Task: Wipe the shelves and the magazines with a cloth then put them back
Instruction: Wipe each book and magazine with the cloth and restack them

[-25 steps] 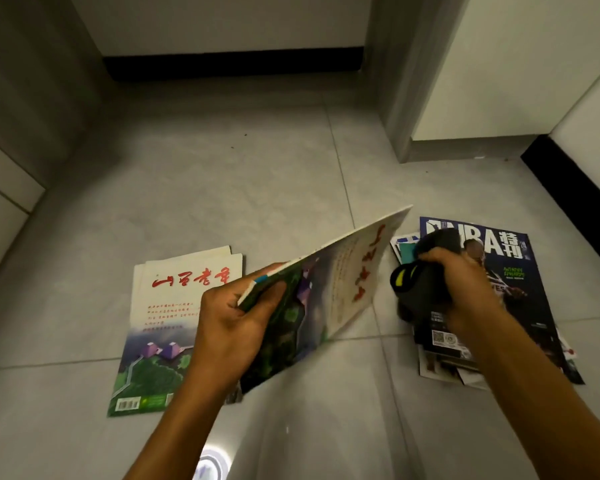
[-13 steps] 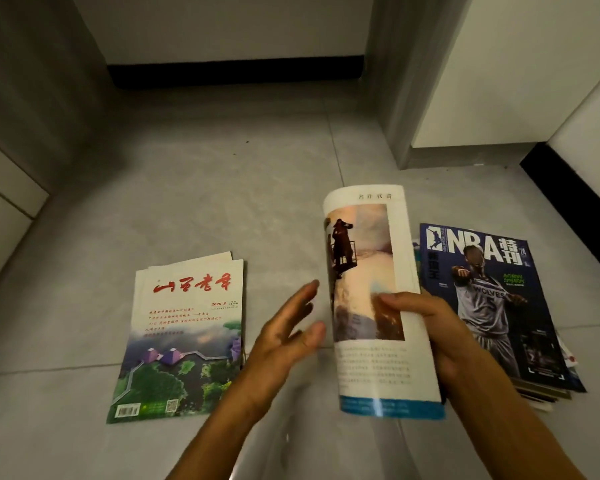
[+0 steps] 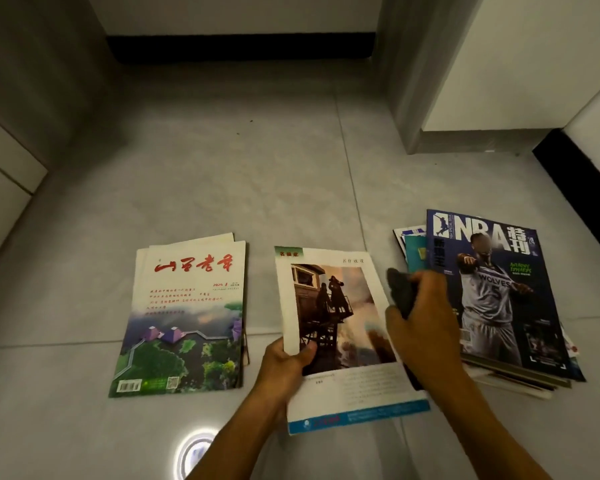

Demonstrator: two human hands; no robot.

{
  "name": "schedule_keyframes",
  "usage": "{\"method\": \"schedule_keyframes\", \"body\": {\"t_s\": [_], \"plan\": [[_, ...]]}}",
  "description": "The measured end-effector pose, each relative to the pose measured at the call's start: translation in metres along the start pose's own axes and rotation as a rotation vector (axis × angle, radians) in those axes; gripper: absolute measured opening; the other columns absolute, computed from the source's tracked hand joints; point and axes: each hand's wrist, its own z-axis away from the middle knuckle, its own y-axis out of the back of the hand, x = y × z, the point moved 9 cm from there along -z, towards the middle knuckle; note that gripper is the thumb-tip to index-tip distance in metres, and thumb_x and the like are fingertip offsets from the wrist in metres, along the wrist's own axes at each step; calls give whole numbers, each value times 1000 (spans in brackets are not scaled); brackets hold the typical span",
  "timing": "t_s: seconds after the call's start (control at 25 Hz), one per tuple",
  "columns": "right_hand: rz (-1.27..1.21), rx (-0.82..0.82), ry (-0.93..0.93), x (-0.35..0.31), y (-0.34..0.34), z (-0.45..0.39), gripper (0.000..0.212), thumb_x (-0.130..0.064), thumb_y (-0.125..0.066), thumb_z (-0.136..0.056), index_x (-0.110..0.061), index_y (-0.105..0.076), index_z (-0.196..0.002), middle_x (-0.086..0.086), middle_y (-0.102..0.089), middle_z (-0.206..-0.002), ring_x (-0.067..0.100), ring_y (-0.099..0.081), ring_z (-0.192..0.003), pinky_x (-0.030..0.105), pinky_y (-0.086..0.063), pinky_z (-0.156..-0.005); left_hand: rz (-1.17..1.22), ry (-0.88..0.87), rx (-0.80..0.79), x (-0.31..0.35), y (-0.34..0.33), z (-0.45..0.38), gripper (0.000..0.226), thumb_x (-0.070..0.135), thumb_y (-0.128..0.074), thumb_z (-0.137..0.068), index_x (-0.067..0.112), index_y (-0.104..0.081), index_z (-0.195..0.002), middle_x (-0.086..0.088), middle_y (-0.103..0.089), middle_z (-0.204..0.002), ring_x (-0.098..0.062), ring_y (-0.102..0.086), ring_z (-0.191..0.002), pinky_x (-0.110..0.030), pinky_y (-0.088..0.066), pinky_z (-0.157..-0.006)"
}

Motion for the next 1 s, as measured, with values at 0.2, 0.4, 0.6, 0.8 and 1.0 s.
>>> {"method": "schedule_keyframes", "body": {"t_s": [0.2,0.4,0.6,0.8,1.0], "plan": [[449,-342,49,55,-110,56,60,-46,-59,-87,-18,-47,-138,9,-47,-143,33,-47,-128,45,-39,-102,-431,-172,151,-13,6,-25,14,25,-56,-94,22,-58,-107,3,-66,-105,-7,-60,-87,-19,-49,-75],[556,-543,495,41,-154,98,56,-51,-21,-95,-26,-44,-139,-2,-47,-145,21,-30,-138,42,-21,-116,-801,-216,157,-9,28,-51,19,25,-59,-93,12,-70,-101,-6,-71,-105,-19,-67,-92,-28,-54,-87],[460,-219,-3,61,-126,5,62,-30,-54,-94,-14,-29,-149,11,-24,-157,31,-17,-145,48,-22,-116,-826,-155,91,-12,29,-63,20,30,-61,-91,12,-69,-92,-4,-71,-99,-18,-68,-87,-30,-56,-81],[468,-464,458,-5,-183,6,62,-27,-53,-96,-19,-24,-151,2,-20,-159,23,-13,-147,39,-9,-118,-769,-182,80,-12,30,-60,17,30,-60,-92,17,-71,-90,-4,-72,-94,-17,-68,-82,-33,-58,-79],[522,-227,19,50,-138,-45,62,-28,-44,-99,-16,-15,-152,6,-14,-160,26,-6,-147,43,-9,-120,-779,-204,121,-10,30,-58,19,30,-61,-92,16,-71,-100,-2,-72,-102,-17,-68,-91,-24,-50,-78]]}}
